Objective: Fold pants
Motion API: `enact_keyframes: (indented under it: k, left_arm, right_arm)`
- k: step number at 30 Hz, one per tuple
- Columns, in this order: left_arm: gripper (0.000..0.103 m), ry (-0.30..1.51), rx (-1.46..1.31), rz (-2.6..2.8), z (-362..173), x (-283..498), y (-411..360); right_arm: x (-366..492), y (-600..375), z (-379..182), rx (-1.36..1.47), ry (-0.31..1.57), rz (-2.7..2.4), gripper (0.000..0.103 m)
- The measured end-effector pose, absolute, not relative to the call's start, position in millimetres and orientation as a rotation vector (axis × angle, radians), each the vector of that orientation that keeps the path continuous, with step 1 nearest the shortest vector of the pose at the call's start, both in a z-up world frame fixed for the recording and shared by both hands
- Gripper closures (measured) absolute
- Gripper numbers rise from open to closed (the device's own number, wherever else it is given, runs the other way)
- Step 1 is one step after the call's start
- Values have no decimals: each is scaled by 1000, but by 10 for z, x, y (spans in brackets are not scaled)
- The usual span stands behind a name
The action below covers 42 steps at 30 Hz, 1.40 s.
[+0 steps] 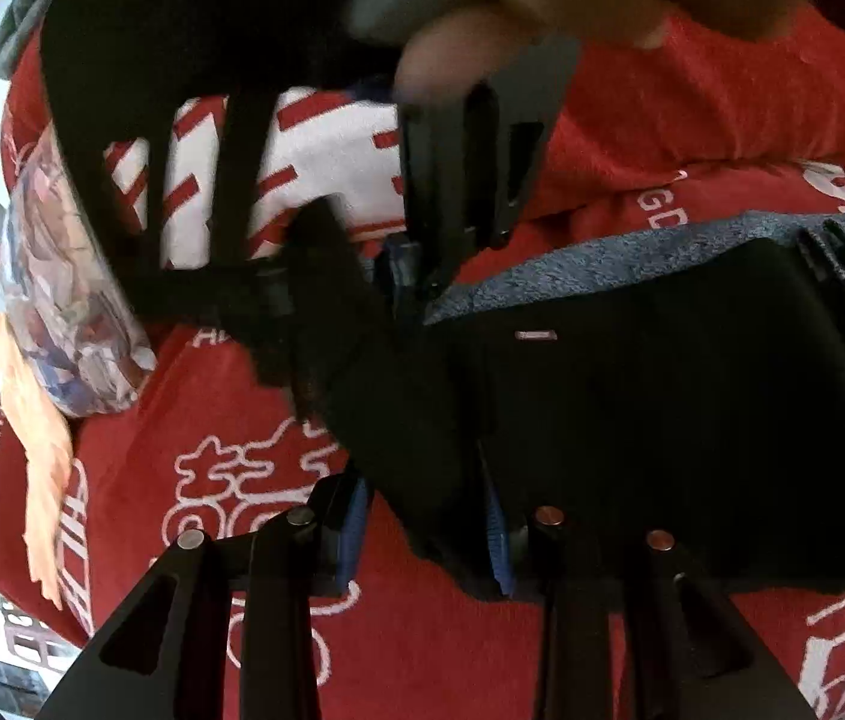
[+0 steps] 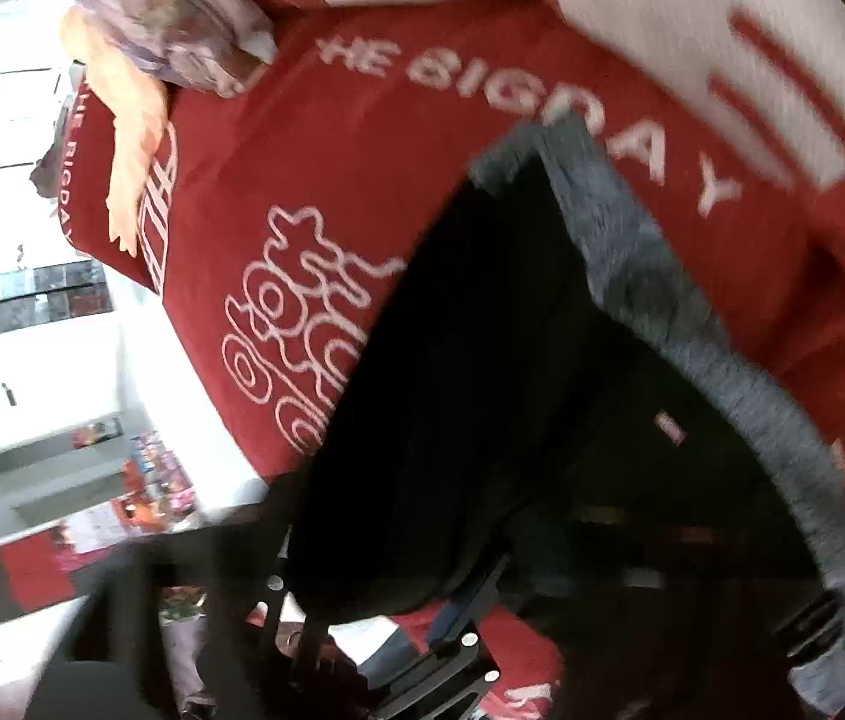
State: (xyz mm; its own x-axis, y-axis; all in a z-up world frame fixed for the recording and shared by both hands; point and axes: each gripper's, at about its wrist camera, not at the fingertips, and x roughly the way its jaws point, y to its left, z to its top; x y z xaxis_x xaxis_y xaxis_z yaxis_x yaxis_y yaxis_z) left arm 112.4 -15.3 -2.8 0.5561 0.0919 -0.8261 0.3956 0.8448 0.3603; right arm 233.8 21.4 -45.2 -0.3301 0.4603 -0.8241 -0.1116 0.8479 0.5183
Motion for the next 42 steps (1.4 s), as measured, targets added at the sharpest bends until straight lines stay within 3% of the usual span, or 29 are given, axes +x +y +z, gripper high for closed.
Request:
enact_keyframes:
  k: [11, 17, 23, 32, 42]
  left_arm:
    - [68, 851, 455, -326, 796, 861, -546]
    - [68, 791, 438, -453, 1243, 511, -1121]
    - [68, 764, 491, -596, 1336, 141, -1842]
    - [68, 805, 589, -754, 984, -398, -2871]
    - [68, 951, 705, -820, 207, -717, -3347]
  right_arm:
    - [1882, -874, 341, 594, 1510, 665, 82]
    - [1367, -1688, 786, 740, 1324, 640, 82]
    - [690, -2626, 972, 851, 1201, 552, 81]
    - [-186, -3800, 655, 1006, 1122, 381, 82]
    - [-695, -4321, -259, 1038, 1217, 220, 82]
